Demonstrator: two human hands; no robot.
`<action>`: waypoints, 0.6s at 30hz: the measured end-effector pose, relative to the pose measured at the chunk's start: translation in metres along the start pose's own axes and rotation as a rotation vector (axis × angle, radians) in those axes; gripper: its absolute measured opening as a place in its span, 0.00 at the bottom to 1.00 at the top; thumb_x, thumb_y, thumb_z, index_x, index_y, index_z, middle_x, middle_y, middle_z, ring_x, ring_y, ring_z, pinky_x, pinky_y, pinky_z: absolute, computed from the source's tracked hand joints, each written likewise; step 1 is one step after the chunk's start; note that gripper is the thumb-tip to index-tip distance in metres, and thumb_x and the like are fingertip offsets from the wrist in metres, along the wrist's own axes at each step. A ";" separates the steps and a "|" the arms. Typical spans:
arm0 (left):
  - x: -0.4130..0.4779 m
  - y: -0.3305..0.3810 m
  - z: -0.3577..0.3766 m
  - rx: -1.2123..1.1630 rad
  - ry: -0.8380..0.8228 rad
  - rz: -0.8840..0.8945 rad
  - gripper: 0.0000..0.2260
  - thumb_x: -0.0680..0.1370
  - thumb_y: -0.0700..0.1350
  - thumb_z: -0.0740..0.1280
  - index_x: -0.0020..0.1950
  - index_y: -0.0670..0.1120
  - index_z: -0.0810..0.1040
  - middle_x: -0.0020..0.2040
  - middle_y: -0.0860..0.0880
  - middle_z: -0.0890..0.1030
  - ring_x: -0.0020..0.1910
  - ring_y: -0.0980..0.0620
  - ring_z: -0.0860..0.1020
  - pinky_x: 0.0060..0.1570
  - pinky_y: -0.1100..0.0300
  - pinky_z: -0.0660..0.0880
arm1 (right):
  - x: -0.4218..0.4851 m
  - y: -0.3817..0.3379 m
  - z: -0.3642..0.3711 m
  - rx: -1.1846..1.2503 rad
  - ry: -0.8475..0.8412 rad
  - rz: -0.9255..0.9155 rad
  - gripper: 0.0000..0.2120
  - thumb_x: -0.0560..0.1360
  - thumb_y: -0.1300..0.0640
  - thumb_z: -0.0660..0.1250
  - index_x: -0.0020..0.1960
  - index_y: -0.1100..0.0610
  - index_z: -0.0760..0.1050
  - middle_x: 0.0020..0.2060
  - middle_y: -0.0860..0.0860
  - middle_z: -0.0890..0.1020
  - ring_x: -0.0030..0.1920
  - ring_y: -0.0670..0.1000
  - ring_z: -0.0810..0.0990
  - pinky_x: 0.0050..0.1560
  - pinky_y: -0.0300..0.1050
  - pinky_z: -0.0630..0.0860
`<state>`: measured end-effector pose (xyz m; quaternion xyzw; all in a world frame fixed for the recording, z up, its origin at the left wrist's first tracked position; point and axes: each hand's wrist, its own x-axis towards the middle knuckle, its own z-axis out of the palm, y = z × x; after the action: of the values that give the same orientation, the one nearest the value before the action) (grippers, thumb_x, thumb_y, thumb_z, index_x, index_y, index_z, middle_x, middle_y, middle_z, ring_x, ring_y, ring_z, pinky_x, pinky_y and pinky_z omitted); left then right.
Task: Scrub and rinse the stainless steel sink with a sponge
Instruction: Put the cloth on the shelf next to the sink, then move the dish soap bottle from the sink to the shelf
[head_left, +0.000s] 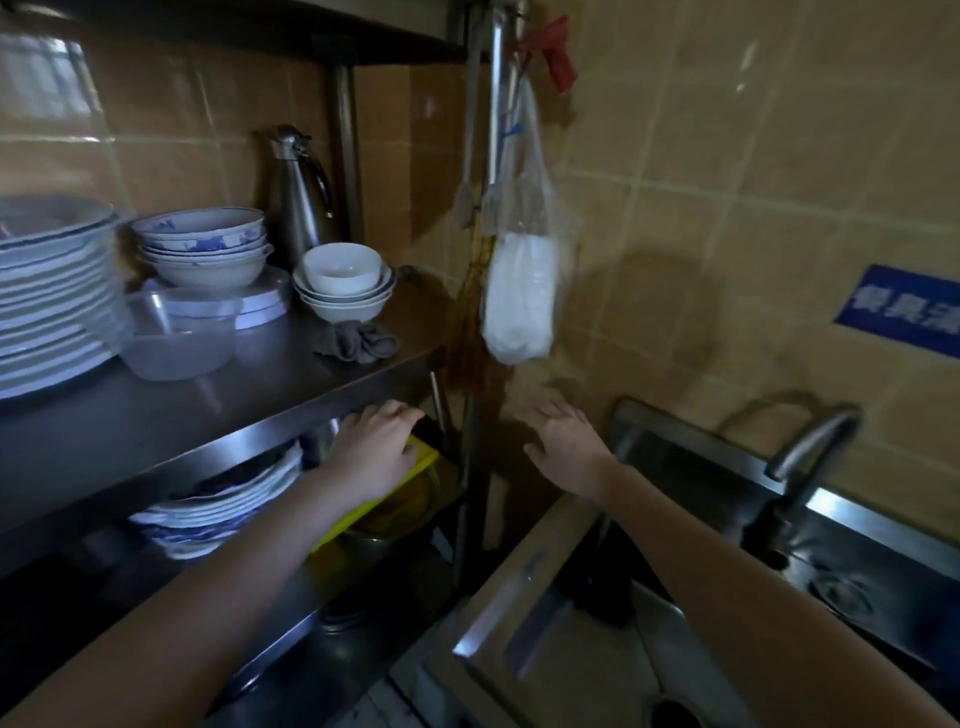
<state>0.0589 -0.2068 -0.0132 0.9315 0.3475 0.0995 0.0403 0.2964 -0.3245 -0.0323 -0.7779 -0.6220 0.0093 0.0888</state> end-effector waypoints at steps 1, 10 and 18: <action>0.001 0.008 0.004 -0.009 -0.013 0.021 0.20 0.79 0.49 0.59 0.71 0.51 0.65 0.69 0.49 0.68 0.67 0.43 0.68 0.62 0.47 0.66 | -0.011 0.009 0.003 -0.010 -0.001 0.011 0.25 0.78 0.55 0.59 0.74 0.48 0.60 0.73 0.51 0.64 0.73 0.57 0.60 0.72 0.54 0.56; 0.013 0.094 0.040 -0.065 -0.122 0.184 0.19 0.80 0.49 0.58 0.72 0.51 0.64 0.69 0.50 0.68 0.66 0.47 0.68 0.62 0.49 0.69 | -0.114 0.085 0.020 -0.027 0.056 0.204 0.22 0.78 0.53 0.58 0.72 0.45 0.62 0.74 0.49 0.62 0.75 0.54 0.57 0.75 0.55 0.53; 0.015 0.176 0.075 -0.149 -0.083 0.338 0.18 0.80 0.49 0.57 0.71 0.51 0.66 0.70 0.52 0.68 0.66 0.49 0.70 0.62 0.51 0.70 | -0.196 0.132 0.021 -0.030 0.063 0.386 0.26 0.77 0.55 0.61 0.74 0.46 0.61 0.75 0.50 0.61 0.75 0.54 0.57 0.74 0.53 0.54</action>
<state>0.1985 -0.3301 -0.0585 0.9744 0.1756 0.0919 0.1061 0.3766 -0.5397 -0.0919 -0.8838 -0.4584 -0.0075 0.0930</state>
